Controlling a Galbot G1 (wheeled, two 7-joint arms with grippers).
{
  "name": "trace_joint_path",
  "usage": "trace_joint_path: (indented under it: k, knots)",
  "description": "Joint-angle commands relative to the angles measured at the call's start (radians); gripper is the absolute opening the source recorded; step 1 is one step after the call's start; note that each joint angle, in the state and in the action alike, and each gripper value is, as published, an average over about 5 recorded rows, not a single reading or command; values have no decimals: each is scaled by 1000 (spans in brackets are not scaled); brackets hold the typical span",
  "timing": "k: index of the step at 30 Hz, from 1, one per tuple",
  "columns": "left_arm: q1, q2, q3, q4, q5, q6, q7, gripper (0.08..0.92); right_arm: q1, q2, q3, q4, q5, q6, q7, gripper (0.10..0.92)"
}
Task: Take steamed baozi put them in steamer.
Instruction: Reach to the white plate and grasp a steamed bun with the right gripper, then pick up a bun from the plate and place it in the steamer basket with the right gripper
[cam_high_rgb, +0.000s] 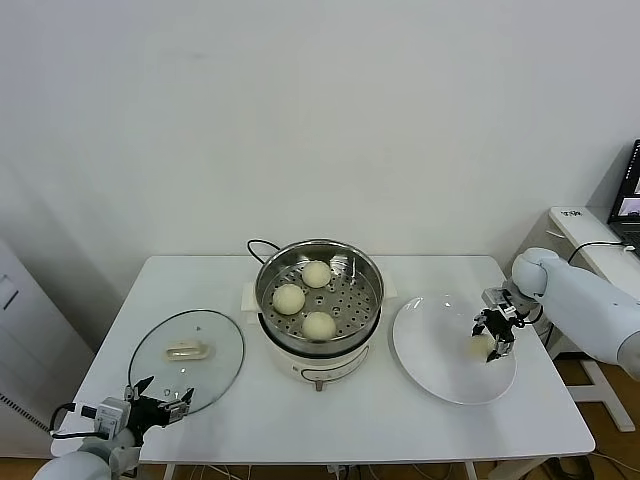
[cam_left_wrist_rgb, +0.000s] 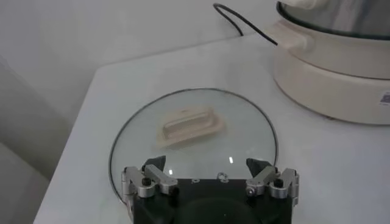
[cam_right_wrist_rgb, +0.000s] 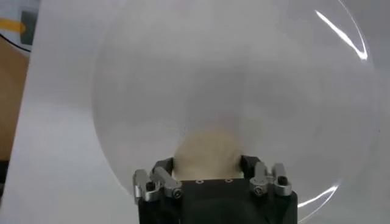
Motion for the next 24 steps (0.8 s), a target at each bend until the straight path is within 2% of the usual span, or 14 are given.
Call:
trace_joint_path:
  k: [1, 4, 9, 14, 24]
  knots:
    - [0, -2, 1, -4, 1, 5, -2, 823, -8, -17, 35, 22, 1, -7, 13, 468]
    - [1, -1, 1, -6, 1, 7, -3, 823, 64, -55, -67, 88, 98, -39, 8, 452]
    - [0, 1, -1, -6, 1, 8, -6, 823, 338, -120, -362, 257, 346, -156, 4, 450]
    - [-6, 0, 2, -8, 1, 9, -7, 823, 611, -90, -608, 384, 575, -266, 19, 451]
    - [-10, 1, 6, 2, 2, 7, -7, 823, 833, 40, -733, 519, 767, -470, 79, 458]
